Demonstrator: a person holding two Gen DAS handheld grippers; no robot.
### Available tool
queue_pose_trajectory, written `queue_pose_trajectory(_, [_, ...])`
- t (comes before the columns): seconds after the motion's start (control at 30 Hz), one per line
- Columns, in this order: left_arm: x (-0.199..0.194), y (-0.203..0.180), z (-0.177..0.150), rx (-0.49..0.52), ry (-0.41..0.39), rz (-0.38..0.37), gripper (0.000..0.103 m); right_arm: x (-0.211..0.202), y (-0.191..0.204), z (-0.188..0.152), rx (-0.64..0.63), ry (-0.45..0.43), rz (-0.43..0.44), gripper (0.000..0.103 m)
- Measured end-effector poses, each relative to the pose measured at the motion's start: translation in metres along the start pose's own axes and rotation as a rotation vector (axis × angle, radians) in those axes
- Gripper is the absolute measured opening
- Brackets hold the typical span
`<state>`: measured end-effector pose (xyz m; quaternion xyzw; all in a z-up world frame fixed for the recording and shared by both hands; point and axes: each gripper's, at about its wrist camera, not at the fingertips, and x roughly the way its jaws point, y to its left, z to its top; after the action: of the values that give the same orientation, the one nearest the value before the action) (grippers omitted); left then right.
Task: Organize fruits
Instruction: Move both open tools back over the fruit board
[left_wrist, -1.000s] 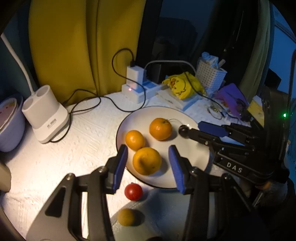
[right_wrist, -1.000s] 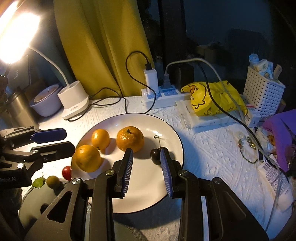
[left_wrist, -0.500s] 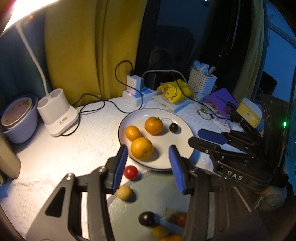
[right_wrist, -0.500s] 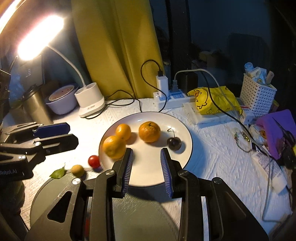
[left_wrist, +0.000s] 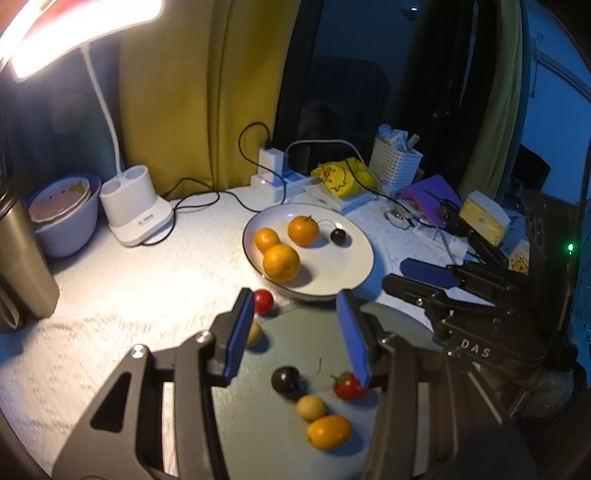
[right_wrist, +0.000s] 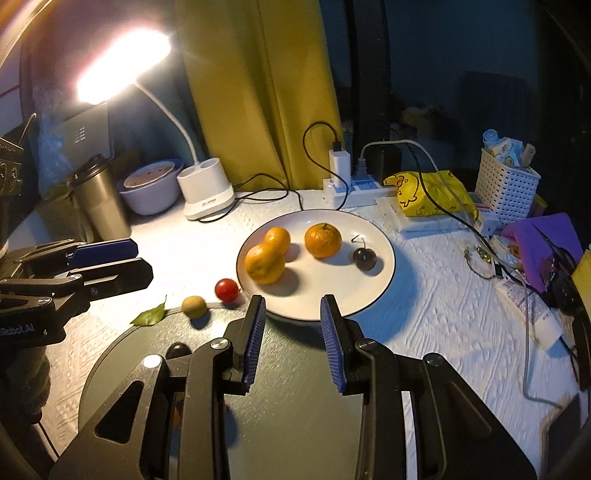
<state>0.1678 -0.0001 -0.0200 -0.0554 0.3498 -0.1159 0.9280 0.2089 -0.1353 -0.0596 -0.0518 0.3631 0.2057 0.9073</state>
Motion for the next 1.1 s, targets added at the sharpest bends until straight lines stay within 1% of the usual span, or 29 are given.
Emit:
queue_pose_trajectory(0.43, [-0.008,-0.008,-0.034,-0.027,0.028,0.001,0.048,-0.013,0.015,-0.023,-0.015,0.021,0.026,0.033])
queue_pose_trajectory(0.8, [0.000,-0.010,-0.065,-0.056,0.078,0.005,0.048,-0.011,0.022,-0.047,-0.013,0.056,0.056,0.033])
queue_pose_trajectory(1.1, [0.009,-0.019,-0.084,-0.070,0.126,-0.010,0.048,-0.008,0.029,-0.063,-0.033,0.080,0.088,0.033])
